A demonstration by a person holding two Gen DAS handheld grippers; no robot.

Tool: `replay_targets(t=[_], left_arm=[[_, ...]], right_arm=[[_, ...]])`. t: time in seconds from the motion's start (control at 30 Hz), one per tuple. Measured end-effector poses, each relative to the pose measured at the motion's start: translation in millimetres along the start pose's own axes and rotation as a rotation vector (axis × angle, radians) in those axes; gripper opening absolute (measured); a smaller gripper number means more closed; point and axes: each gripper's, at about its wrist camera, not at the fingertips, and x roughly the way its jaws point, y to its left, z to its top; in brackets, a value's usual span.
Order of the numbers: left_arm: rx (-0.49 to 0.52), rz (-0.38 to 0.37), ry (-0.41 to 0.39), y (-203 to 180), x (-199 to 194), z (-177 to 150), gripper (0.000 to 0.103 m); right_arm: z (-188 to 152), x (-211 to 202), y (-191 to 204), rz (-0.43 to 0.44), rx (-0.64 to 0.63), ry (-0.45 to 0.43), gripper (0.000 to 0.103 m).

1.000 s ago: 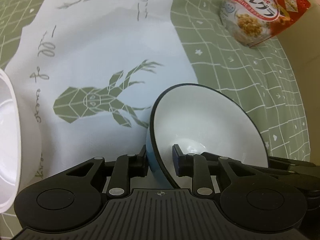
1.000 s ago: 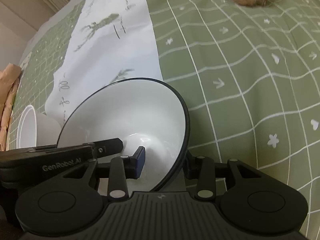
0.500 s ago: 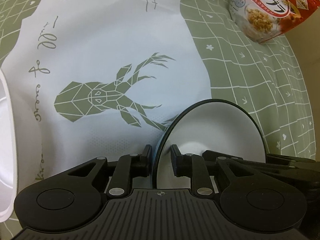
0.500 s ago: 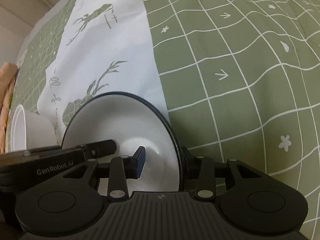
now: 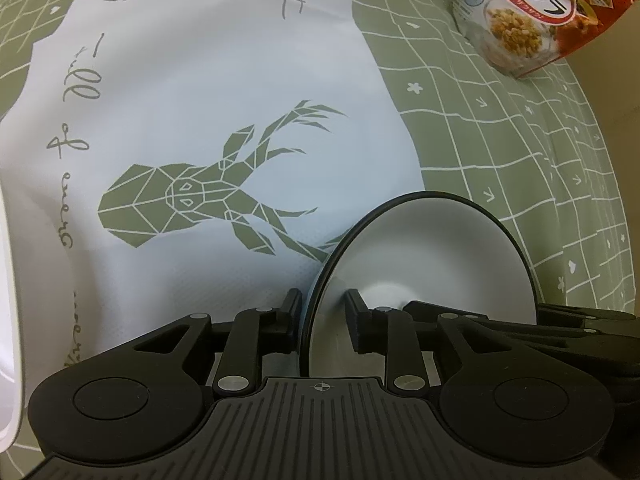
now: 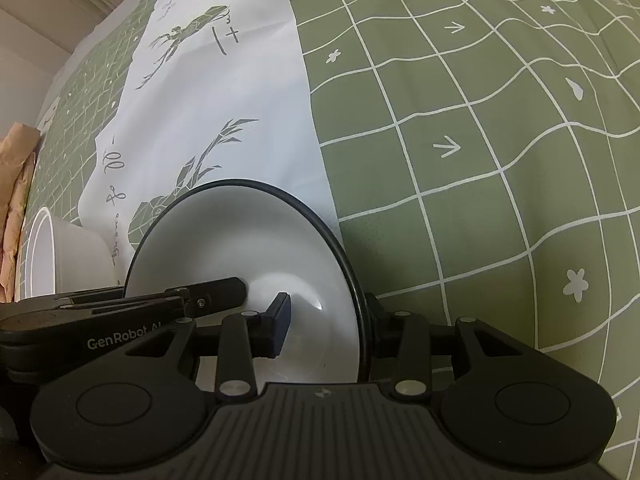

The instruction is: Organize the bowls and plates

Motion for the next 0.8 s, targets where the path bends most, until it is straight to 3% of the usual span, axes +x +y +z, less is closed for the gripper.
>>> replay_targets(t=[0.5,0.8], left_arm=[[-0.019,-0.024,-0.061,0.1,-19.7,-1.6,0.028],[-0.027,-0.046,-0.095,-20.8,-76.8,3.8,0.033]], right_arm=[[-6.7,-13.0,6.0,0.001,0.006,-0.035,0.040],[-2.2,-72.9,14.9,0.047,0.043,-0.112,0.041]])
